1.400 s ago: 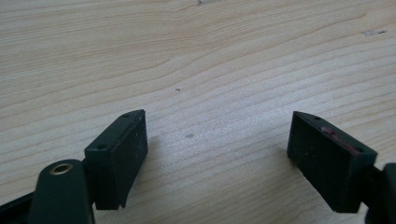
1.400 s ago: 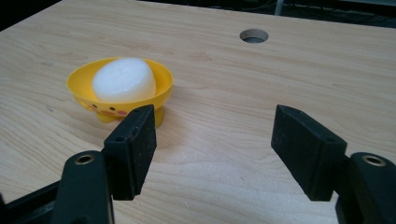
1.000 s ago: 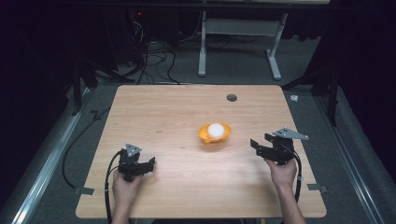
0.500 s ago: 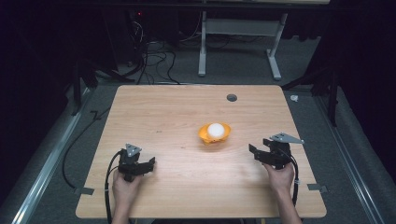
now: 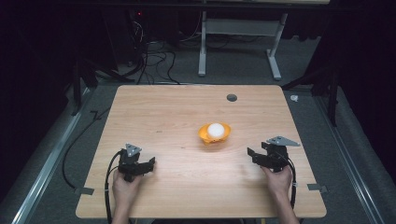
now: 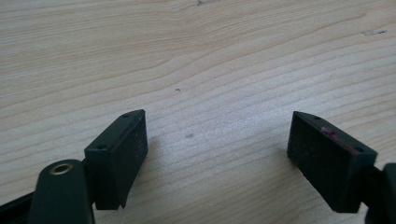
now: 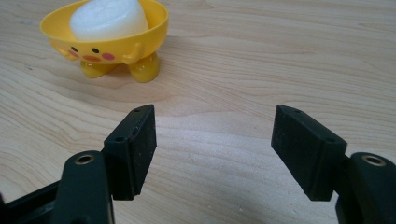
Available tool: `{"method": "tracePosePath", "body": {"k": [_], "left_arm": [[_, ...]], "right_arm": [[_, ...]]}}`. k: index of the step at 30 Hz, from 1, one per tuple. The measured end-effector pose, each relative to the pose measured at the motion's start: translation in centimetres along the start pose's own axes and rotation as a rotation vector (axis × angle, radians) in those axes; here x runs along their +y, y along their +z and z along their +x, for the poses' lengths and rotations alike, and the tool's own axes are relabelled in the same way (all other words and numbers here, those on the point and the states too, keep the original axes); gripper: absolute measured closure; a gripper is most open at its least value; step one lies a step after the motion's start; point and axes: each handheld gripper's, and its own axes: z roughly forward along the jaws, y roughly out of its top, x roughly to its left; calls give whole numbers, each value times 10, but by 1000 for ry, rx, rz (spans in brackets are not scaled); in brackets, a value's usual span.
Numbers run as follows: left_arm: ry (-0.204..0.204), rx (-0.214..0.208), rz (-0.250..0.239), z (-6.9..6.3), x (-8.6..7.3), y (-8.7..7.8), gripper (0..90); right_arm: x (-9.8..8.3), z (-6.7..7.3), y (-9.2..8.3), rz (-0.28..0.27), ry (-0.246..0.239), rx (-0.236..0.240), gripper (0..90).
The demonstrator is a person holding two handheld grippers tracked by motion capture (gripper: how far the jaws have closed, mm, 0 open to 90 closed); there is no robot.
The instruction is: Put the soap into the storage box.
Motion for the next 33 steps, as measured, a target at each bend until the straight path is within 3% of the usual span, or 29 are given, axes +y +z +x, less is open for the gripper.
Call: {"method": "tracePosePath", "body": {"k": [22, 33], "left_arm": [[0, 0, 0, 0, 0, 0, 207], [0, 0, 0, 0, 0, 0, 207]], "right_arm": [[-17, 10, 17, 61, -25, -23, 316], [-25, 17, 30, 107, -84, -66, 303]]}}
